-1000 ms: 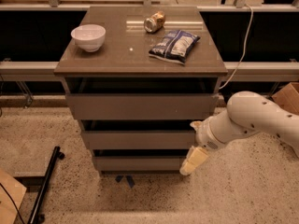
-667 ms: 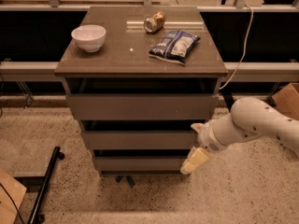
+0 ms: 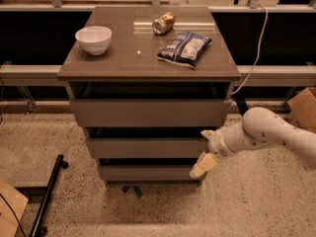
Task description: Open middle drawer
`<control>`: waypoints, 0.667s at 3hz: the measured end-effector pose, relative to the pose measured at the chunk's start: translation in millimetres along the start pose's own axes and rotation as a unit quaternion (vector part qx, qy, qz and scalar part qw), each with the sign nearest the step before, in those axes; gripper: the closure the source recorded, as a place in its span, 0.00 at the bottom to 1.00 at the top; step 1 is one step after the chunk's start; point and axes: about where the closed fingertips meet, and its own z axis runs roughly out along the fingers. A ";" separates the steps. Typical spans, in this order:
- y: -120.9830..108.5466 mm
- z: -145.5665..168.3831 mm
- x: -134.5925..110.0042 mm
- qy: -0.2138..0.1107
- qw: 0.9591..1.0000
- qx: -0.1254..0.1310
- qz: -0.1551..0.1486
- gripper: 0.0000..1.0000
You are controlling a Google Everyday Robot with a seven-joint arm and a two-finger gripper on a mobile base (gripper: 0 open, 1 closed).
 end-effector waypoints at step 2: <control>-1.1 5.9 4.3 -0.003 1.000 0.010 0.013 0.00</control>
Offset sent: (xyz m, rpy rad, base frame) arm 0.0027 -0.0049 -0.0142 0.0068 -0.0061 -0.0849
